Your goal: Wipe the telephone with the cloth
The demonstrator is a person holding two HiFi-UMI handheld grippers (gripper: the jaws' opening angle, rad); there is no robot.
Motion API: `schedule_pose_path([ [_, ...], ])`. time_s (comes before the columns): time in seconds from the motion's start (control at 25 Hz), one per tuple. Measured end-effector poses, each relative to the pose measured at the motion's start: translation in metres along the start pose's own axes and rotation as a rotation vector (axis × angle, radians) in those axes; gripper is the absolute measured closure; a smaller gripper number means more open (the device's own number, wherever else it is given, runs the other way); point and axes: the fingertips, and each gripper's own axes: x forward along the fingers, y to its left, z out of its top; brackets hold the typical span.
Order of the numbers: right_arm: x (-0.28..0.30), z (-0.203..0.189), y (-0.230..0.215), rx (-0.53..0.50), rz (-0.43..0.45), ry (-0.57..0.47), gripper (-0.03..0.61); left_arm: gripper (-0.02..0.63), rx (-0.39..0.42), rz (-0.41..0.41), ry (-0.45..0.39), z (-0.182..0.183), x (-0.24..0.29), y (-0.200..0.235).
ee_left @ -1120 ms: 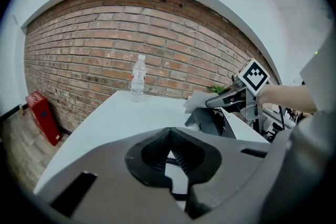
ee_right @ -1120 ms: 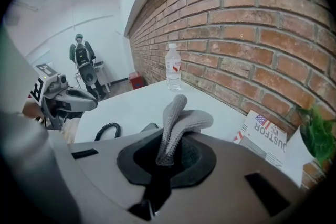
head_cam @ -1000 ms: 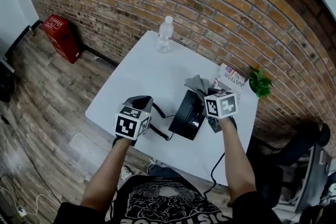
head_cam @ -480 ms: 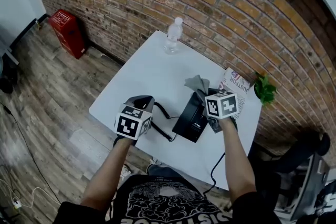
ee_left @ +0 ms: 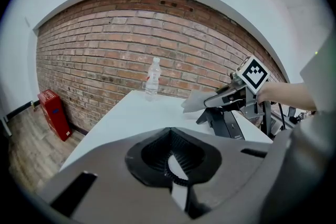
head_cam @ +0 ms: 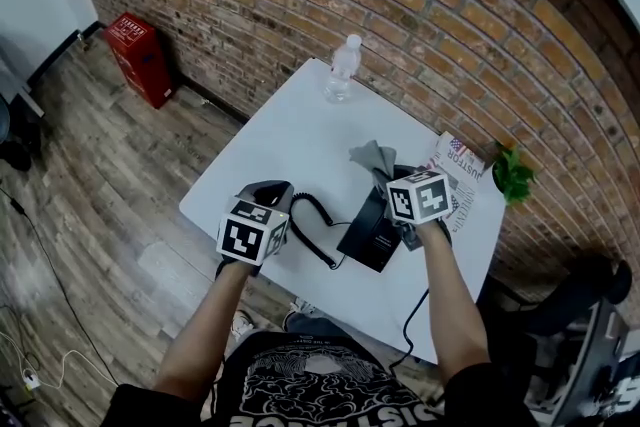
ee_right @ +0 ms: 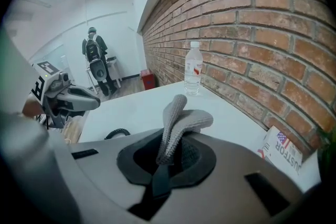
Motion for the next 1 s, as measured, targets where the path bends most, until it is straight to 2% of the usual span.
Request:
schedule_pose_path([
  [0.32, 0.002, -0.010, 0.020, -0.071, 0.007, 0.032, 0.568, 0.609, 0.002, -0.010, 0.006, -0.006, -0.006, -0.001],
  [1.0, 0.002, -0.042, 0.063, -0.036, 0.021, 0.050, 0.568, 0.609, 0.019, -0.028, 0.022, -0.026, -0.034, -0.001],
])
